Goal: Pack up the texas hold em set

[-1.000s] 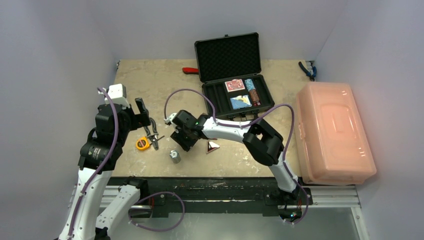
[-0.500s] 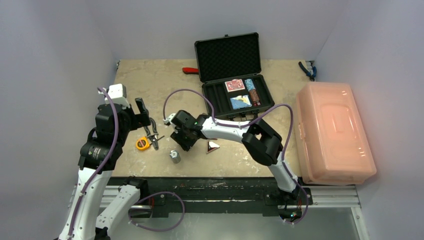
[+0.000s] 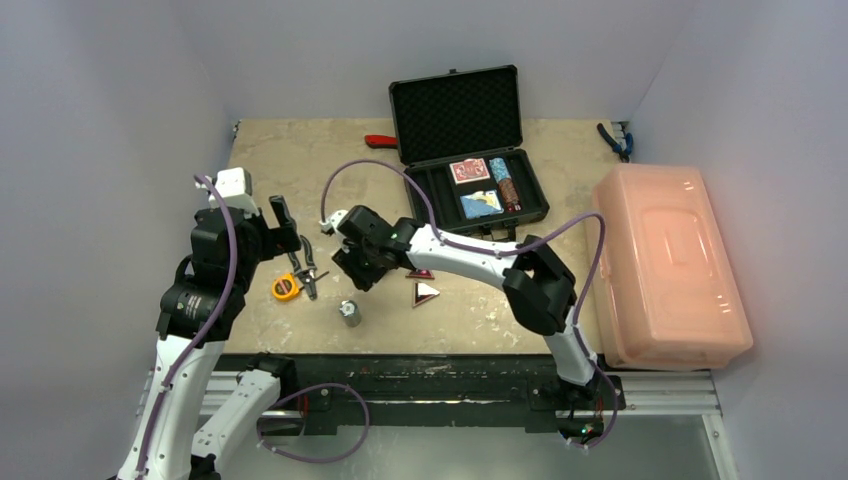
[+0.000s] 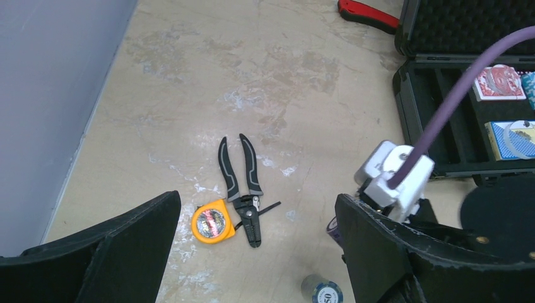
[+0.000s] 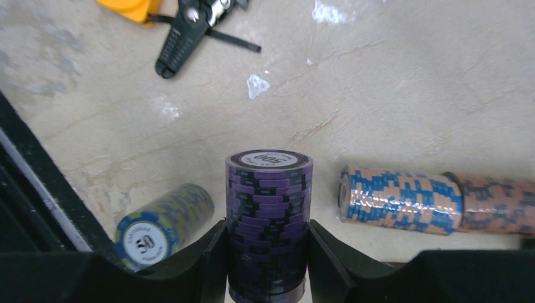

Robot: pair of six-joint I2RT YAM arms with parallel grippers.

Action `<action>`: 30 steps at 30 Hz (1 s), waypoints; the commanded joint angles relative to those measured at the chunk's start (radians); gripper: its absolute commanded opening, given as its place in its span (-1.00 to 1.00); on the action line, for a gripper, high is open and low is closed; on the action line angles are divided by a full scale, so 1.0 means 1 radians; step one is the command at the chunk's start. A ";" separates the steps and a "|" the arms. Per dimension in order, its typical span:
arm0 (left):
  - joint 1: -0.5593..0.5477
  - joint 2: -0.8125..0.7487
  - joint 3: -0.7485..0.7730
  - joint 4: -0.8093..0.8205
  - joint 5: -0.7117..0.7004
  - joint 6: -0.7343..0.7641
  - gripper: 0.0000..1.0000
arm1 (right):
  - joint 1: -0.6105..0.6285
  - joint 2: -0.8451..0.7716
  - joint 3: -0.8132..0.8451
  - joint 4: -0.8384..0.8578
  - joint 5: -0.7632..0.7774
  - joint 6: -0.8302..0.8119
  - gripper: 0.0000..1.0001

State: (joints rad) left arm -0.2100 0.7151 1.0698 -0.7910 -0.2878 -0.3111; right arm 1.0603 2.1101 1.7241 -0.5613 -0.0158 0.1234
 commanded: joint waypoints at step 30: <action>-0.002 -0.005 -0.048 -0.018 0.030 0.013 0.84 | -0.367 -0.101 0.323 -0.009 0.278 0.174 -1.00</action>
State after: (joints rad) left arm -0.2100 0.7197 1.0313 -0.8356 -0.2661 -0.3111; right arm 0.7170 1.9930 1.9919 -0.5838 0.2283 0.2386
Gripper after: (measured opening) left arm 0.924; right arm 0.470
